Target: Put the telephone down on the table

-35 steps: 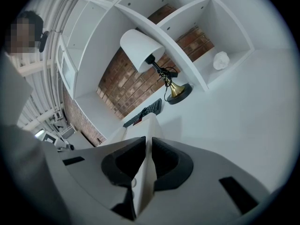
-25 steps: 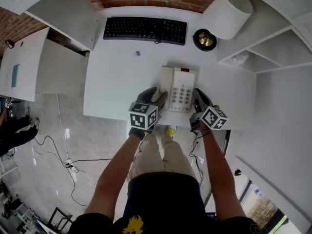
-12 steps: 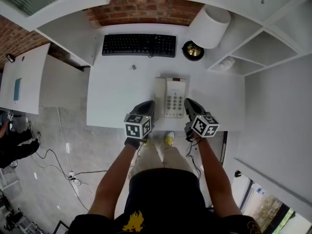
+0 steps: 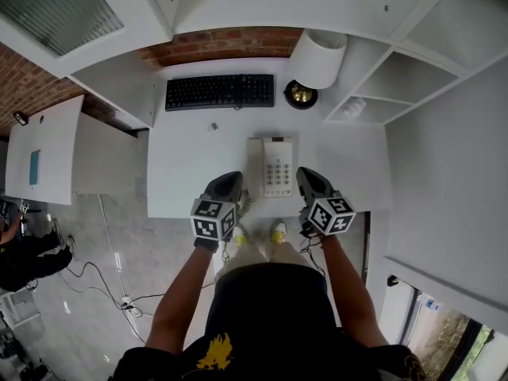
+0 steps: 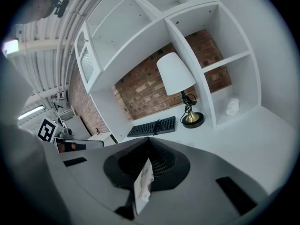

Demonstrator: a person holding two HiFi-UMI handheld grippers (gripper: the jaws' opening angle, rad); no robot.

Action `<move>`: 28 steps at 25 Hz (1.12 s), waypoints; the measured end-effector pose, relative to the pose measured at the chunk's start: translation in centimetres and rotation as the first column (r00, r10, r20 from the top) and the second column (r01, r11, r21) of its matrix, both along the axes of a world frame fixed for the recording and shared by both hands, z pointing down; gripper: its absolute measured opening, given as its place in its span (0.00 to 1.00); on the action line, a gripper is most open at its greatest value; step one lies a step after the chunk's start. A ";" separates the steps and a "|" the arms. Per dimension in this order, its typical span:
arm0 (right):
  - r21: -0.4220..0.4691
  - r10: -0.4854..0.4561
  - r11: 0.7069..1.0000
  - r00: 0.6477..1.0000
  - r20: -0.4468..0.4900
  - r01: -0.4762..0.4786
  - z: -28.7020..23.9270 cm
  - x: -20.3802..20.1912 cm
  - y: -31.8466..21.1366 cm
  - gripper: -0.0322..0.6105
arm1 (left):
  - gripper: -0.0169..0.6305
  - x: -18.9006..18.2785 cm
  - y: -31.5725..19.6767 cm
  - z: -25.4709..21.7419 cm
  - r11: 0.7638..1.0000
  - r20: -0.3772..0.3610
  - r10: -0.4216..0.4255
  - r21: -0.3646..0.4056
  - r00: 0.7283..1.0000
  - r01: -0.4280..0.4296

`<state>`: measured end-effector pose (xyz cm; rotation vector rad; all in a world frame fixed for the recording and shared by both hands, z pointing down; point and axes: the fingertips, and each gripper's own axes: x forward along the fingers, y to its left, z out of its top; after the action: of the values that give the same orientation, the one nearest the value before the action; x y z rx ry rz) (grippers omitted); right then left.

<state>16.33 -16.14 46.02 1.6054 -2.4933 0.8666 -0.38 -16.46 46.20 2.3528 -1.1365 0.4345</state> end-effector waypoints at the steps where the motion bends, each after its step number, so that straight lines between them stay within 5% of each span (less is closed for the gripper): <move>1: 0.014 0.003 1.000 1.000 -0.001 -0.003 -0.7 0.0 0.0 0.05 | 0.05 -0.1 -0.2 -0.7 1.000 -0.005 -0.003 0.018 1.000 0.004; 7: 0.116 -0.033 0.992 0.995 -0.094 0.044 -5.2 -0.4 0.3 0.05 | 0.05 -0.4 -0.7 -5.1 0.991 -0.021 -0.001 0.135 1.000 0.003; 16: 0.260 -0.039 0.962 0.985 -0.170 0.083 -11.7 -0.2 -1.2 0.05 | 0.05 -0.2 -1.9 -12.1 0.944 -0.008 0.009 0.329 1.000 -0.006; 28: 0.408 -0.025 0.905 0.972 -0.234 0.122 -20.3 -2.4 -1.3 0.05 | 0.05 -1.8 -1.4 -18.8 0.894 -0.049 -0.007 0.448 0.999 0.029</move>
<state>13.95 -17.39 25.67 1.5877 -2.6735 0.1217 -2.18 -17.82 27.38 2.7227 -1.3514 0.1119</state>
